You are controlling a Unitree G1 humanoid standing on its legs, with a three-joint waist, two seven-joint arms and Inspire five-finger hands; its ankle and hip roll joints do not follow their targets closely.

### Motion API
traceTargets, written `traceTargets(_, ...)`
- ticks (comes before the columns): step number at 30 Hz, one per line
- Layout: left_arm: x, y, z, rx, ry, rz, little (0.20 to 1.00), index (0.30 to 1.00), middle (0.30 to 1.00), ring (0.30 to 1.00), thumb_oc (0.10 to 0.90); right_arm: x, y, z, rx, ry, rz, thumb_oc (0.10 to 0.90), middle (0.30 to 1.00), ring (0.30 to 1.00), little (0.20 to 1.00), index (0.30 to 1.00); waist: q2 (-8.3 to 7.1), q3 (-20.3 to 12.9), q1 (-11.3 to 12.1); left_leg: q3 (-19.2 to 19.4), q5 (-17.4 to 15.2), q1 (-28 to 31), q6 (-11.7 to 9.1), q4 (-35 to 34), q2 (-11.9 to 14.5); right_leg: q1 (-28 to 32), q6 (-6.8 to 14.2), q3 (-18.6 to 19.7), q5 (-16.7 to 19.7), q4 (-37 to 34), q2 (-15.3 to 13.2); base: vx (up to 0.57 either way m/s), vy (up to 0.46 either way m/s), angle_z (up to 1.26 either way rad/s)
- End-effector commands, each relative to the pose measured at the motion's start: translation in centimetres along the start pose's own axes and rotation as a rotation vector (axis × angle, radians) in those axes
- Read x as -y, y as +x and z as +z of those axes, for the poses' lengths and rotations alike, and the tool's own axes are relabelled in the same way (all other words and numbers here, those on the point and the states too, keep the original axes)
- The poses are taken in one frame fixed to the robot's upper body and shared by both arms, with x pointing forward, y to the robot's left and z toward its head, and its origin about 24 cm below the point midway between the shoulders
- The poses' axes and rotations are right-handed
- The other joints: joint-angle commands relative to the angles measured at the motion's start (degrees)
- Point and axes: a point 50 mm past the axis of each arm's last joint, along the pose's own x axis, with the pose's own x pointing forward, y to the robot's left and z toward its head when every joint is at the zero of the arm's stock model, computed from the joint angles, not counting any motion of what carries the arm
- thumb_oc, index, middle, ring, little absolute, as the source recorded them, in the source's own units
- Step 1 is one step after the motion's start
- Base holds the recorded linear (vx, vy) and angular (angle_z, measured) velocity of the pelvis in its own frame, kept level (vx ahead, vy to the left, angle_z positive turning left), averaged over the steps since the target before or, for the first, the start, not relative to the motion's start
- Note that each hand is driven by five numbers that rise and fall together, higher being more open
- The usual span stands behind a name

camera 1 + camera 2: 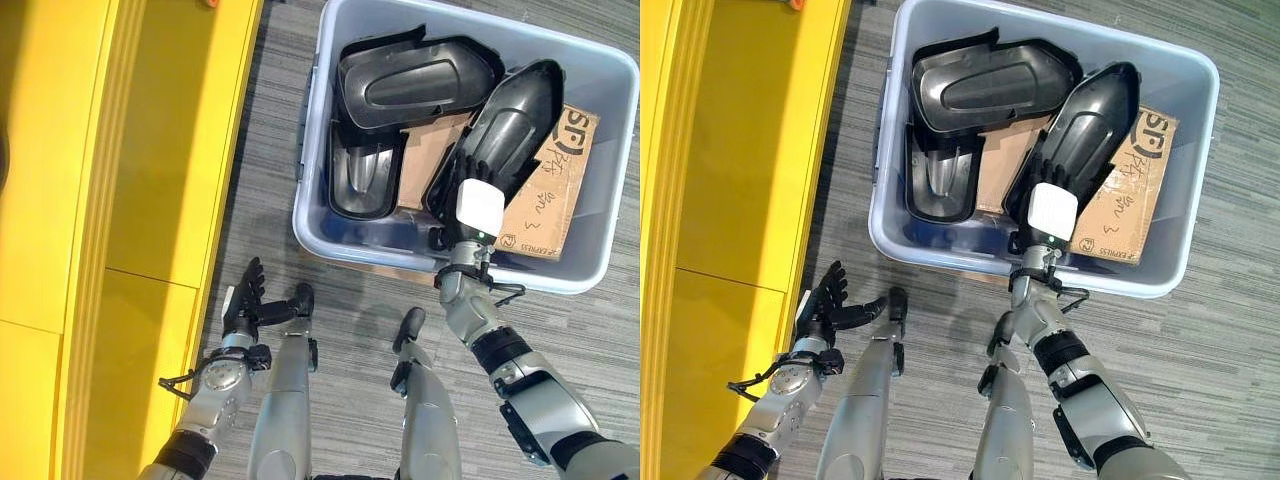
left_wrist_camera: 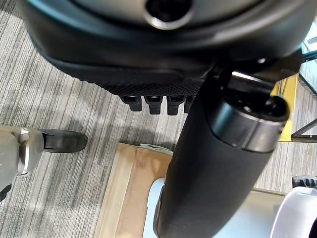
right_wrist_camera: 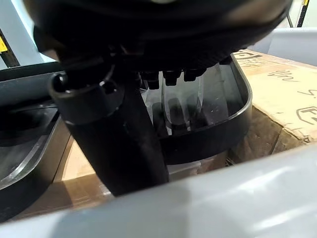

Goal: Move parts from the plastic box to the shelf.

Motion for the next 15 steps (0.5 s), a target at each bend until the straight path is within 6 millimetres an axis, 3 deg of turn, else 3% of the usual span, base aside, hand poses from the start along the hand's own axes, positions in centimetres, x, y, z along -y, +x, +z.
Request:
traceTargets(1, 0.3, -0.7, 2.4, 0.152, -0.002, -0.021, 1.0, 1.0, 1.0, 1.0, 0.9, 3.8, 2.6, -0.3, 0.011, -0.015, -0.204, 0.9, 1.0, 1.0, 1.0, 1.0, 2.35, -0.65, 0.62, -1.08, -3.62, -0.47, -0.36, 1.99, 0.21, -1.42, 1.15, 0.22, -1.75, 5.89, -2.43, 0.0, 0.0, 0.0)
traceTargets(13, 0.0, -0.8, 3.0, 0.176, -0.009, -0.009, 1.0, 1.0, 1.0, 1.0, 0.9, 4.0, 2.7, -1.5, -0.063, 0.013, -0.24, 0.9, 1.0, 1.0, 1.0, 1.0, 3.93, -0.65, -0.14, -1.24, -8.54, -7.6, 0.45, 13.5, 0.04, -9.57, 0.21, 3.09, -6.57, 17.47, -2.78, 0.01, 0.038, 0.01)
traceTargets(14, -0.1, -0.9, 3.0, 0.173, -0.007, -0.006, 1.0, 1.0, 1.0, 1.0, 0.9, 4.1, 2.6, -1.7, -0.066, -0.001, -0.247, 0.9, 1.0, 1.0, 1.0, 1.0, 4.18, -0.65, -0.14, -1.66, -10.55, -7.11, 0.18, 14.81, 0.12, -9.55, 0.63, 3.88, -8.4, 19.21, -2.54, -0.01, 0.045, -0.05)
traceTargets(15, -0.1, -0.8, 3.2, 0.183, -0.008, -0.005, 1.0, 1.0, 1.0, 1.0, 0.9, 4.4, 2.8, -1.8, -0.069, -0.009, -0.262, 0.9, 1.0, 1.0, 1.0, 1.0, 4.3, -0.65, -0.31, -1.28, -9.37, -8.84, 0.6, 15.46, 0.06, -11.33, 0.03, 3.85, -7.51, 19.83, -2.73, -0.01, 0.031, -0.08)
